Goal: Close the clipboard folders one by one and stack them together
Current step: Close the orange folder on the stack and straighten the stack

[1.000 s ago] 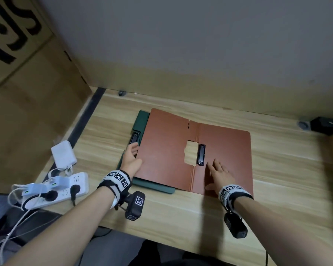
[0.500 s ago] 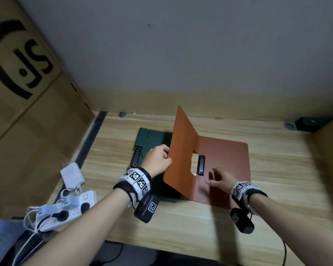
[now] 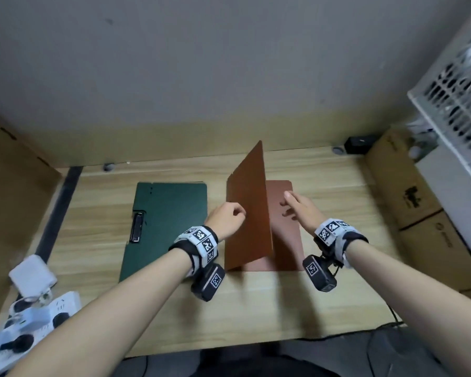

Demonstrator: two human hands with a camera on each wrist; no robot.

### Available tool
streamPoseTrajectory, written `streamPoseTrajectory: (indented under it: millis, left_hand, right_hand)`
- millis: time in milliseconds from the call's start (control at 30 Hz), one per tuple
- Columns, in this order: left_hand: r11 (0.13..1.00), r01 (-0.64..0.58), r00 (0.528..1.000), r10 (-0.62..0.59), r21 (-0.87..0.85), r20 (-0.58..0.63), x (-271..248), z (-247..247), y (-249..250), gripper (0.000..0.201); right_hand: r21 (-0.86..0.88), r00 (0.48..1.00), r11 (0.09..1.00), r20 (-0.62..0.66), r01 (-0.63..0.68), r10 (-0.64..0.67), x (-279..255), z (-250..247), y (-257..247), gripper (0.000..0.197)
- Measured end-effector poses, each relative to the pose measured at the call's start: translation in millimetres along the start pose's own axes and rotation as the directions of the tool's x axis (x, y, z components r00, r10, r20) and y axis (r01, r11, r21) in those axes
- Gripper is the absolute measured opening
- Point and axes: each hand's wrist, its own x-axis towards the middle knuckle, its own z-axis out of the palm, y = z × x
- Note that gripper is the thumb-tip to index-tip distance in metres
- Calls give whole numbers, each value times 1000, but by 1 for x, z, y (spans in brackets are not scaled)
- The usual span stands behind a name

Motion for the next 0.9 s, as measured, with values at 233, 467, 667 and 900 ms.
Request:
streamPoseTrajectory:
  millis: [233, 467, 667, 900]
  left_hand:
    - [949, 312, 950, -312, -37, 25, 14, 59, -64, 42]
    - [852, 476, 878, -476, -220, 55, 21, 103, -87, 11]
    - [735, 466, 864, -498, -493, 74, 51, 121, -119, 66]
    - [747, 300, 906, -417, -593, -68, 3, 51, -97, 47]
  right_hand:
    - [-122, 981, 975, -76, -187, 179, -10, -13, 80, 65]
    - [-291, 970, 926, -112, -240, 216, -7, 4, 127, 54]
    - [-386, 970, 891, -135, -240, 203, -7, 25, 124, 43]
    - [-269, 974, 936, -52, -226, 220, 1, 65, 92, 55]
